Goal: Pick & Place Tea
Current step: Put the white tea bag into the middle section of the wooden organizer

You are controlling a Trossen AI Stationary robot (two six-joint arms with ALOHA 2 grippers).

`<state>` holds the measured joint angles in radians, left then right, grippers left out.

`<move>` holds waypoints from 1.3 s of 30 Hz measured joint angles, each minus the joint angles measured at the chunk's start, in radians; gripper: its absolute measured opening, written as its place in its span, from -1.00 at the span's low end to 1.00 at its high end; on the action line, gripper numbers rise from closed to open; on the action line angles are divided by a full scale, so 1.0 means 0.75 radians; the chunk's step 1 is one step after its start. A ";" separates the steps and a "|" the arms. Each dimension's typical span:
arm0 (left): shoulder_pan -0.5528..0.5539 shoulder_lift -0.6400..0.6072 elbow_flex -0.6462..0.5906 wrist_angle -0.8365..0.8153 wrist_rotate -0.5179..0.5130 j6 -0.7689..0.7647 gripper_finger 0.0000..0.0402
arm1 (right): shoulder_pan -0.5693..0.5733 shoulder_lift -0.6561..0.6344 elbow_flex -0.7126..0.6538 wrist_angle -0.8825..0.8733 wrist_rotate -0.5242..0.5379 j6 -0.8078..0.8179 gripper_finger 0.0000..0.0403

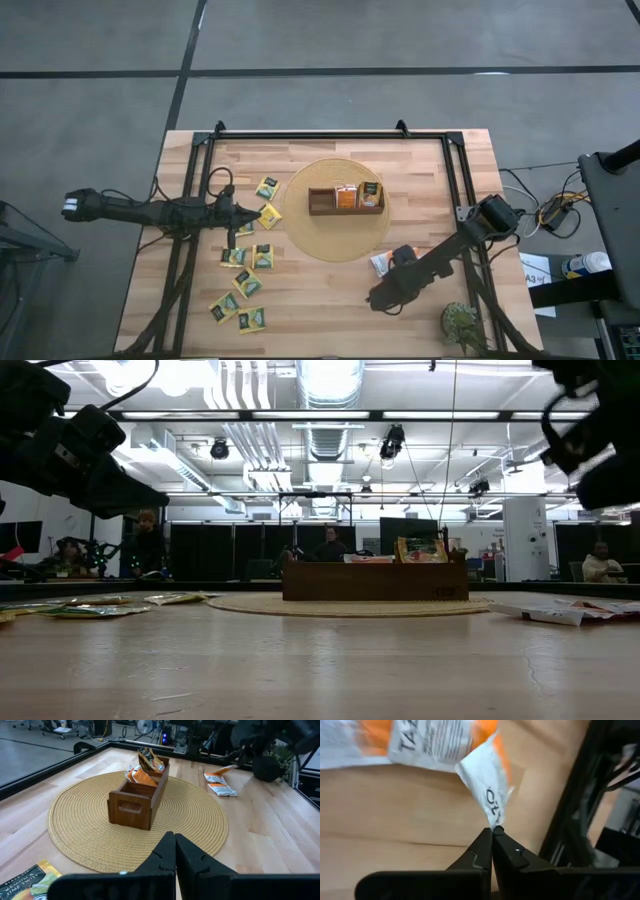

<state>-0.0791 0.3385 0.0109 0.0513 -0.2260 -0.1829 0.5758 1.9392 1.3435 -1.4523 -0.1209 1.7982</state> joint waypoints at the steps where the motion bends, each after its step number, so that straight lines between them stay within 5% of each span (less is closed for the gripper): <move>1: 0.000 0.000 0.000 0.000 0.000 0.000 -1.00 | 0.000 0.000 0.036 -0.042 0.023 -0.004 -0.96; 11: 0.000 0.000 0.000 0.000 0.001 0.000 -1.00 | -0.004 -0.008 0.290 -0.159 0.417 0.006 -0.96; 25: 0.000 0.000 0.000 0.000 0.000 0.000 -1.00 | -0.005 -0.008 0.296 -0.097 0.399 -0.038 -0.91; 39: 0.000 0.000 0.000 0.000 0.000 0.000 -1.00 | -0.012 -0.006 0.099 0.093 0.270 0.049 -0.03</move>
<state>-0.0788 0.3386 0.0109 0.0513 -0.2260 -0.1829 0.5667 1.9347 1.4174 -1.3828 0.0813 1.8349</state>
